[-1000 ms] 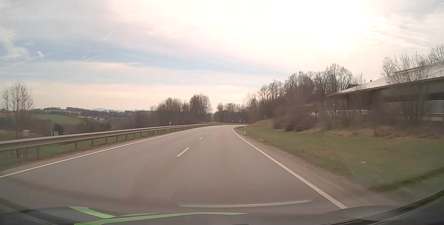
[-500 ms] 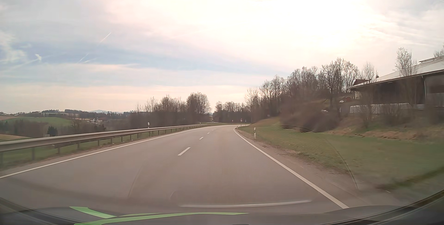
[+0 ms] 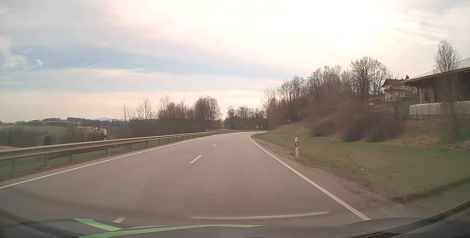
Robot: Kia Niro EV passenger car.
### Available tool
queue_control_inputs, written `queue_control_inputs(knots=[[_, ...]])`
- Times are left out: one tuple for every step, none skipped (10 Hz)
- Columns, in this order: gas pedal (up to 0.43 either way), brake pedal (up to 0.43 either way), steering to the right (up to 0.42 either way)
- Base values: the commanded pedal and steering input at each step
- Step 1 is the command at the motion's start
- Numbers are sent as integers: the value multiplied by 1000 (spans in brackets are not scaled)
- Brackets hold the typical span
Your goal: Follow the waypoints while adhering to traffic rules and regulations
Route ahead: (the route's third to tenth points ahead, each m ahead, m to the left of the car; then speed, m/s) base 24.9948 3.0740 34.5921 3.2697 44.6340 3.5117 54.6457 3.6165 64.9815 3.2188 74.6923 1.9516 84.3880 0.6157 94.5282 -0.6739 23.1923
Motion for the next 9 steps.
queue_control_inputs(knots=[[110,0,2],[110,0,3],[110,0,4],[110,0,4],[110,0,4],[110,0,4],[110,0,4],[110,0,5],[110,0,5]])
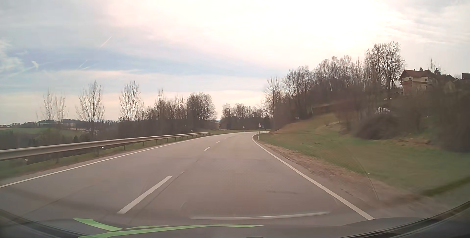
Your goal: Follow the waypoints while adhering to traffic rules and regulations
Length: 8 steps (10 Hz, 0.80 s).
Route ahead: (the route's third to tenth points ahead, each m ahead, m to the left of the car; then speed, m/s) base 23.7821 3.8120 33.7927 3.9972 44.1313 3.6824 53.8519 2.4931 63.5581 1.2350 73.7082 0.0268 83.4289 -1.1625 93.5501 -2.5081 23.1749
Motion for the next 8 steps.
queue_control_inputs(knots=[[110,0,5],[110,0,5],[110,0,5],[110,0,6],[110,0,6],[118,0,5],[130,0,6],[130,0,6]])
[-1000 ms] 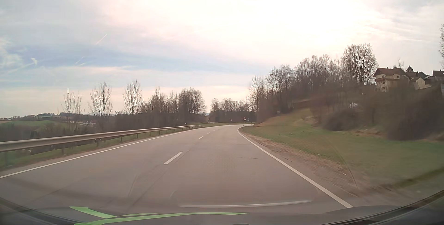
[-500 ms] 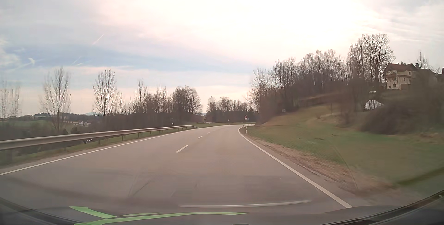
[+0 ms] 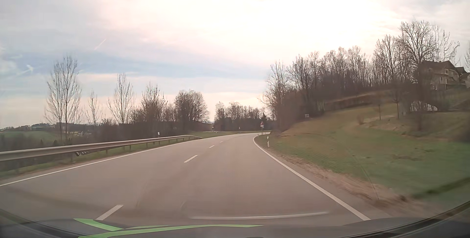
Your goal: Follow the waypoints while adhering to traffic rules and regulations
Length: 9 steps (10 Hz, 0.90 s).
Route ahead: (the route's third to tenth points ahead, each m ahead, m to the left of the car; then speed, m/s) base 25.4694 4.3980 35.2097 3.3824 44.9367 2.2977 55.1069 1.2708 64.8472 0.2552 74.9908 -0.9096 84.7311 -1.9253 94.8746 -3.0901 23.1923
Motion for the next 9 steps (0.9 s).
queue_control_inputs(knots=[[130,0,6],[130,0,6],[130,0,6],[130,0,6],[130,0,6],[138,0,6],[138,0,6],[138,0,6],[138,0,6]])
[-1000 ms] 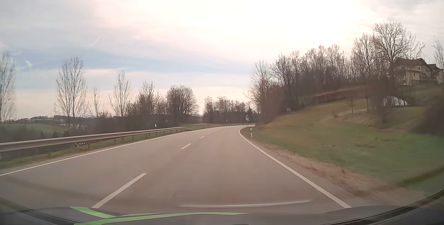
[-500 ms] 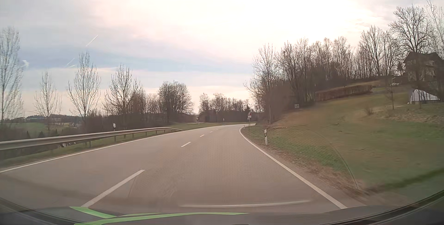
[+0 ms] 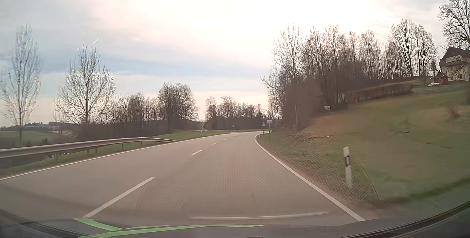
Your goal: Follow the waypoints while adhering to traffic rules and regulations
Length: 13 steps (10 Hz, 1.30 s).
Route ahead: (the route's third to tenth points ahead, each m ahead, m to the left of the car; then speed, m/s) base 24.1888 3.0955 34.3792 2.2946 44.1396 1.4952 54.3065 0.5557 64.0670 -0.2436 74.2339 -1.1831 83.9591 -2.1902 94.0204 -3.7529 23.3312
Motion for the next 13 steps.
queue_control_inputs(knots=[[138,0,7],[138,0,7],[138,0,7],[138,0,9],[138,0,9],[150,0,9],[150,0,9],[150,0,9],[150,0,9],[150,0,9],[150,0,9],[150,0,10],[150,0,10]])
